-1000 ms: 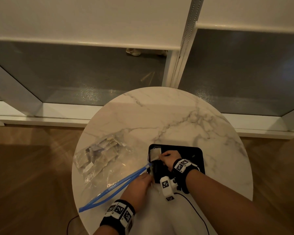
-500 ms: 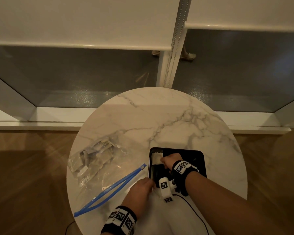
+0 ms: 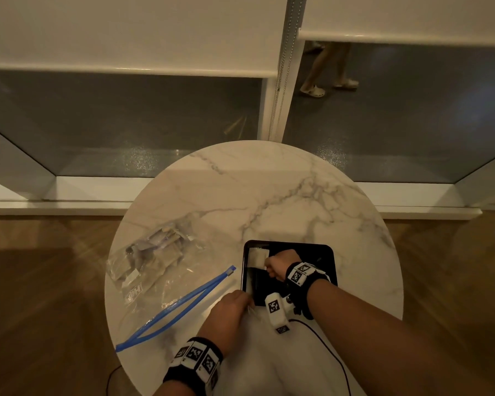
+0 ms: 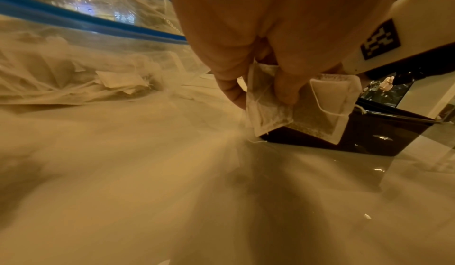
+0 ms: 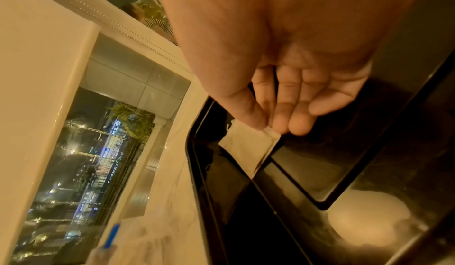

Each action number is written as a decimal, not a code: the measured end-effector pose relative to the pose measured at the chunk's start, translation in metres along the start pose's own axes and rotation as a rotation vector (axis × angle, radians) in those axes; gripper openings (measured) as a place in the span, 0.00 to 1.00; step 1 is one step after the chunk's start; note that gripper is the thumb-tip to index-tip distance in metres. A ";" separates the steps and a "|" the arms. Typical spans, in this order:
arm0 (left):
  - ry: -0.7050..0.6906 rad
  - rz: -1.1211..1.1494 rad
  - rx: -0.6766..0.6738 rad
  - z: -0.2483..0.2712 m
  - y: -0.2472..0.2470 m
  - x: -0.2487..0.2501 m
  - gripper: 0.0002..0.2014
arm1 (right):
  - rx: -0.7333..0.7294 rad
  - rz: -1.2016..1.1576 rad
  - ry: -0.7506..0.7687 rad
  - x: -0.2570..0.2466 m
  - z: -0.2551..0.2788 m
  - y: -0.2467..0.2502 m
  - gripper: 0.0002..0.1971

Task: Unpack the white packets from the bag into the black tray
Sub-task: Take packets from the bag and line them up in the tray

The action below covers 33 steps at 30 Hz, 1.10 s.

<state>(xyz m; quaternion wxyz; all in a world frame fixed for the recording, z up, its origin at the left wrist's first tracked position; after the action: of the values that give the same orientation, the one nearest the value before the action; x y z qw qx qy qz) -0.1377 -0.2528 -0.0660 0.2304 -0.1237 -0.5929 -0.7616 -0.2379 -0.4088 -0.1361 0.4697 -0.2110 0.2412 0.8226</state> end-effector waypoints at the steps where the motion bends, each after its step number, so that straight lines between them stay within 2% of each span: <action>1: 0.002 -0.001 0.002 0.000 0.001 0.001 0.12 | 0.001 0.022 0.018 -0.002 0.001 0.001 0.08; 6: 0.014 0.013 0.013 0.000 0.001 0.000 0.09 | -0.002 0.074 0.054 -0.009 0.004 0.000 0.10; 11: 0.027 0.033 0.025 0.001 0.002 0.000 0.08 | 0.060 0.094 0.059 -0.005 0.003 0.006 0.08; 15: 0.039 0.060 0.044 0.005 0.006 0.001 0.13 | 0.098 0.123 0.080 0.000 -0.004 0.017 0.11; 17: 0.076 0.075 0.060 0.009 0.008 -0.002 0.15 | 0.098 0.096 0.116 -0.003 0.000 0.022 0.09; 21: 0.175 0.213 0.188 0.022 0.029 -0.007 0.12 | 0.106 -0.072 0.149 -0.013 0.030 0.030 0.08; 24: 0.313 0.413 0.256 0.031 0.039 -0.018 0.09 | 0.050 -0.164 0.190 -0.019 0.049 0.031 0.09; 29: 0.448 0.721 0.265 0.035 0.042 -0.021 0.06 | -0.075 -0.067 0.278 -0.026 0.080 0.022 0.06; 33: 0.499 0.975 0.252 0.030 0.039 -0.015 0.07 | -0.291 -0.216 0.287 -0.027 0.116 0.003 0.11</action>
<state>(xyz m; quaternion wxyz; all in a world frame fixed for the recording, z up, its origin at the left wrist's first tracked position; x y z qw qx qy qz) -0.1077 -0.2288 -0.0315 0.7021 -0.1710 -0.4808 -0.4966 -0.2422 -0.3593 -0.0279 0.4807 -0.4158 0.1604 0.7552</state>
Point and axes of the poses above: each hand's wrist, its own z-axis away from the middle knuckle, its own y-axis out of the back of the hand, x = y × z, the point moved 9 cm from there along -z, towards the middle knuckle, and after that the axes turned 13 degrees about -z, right-handed, at the moved point
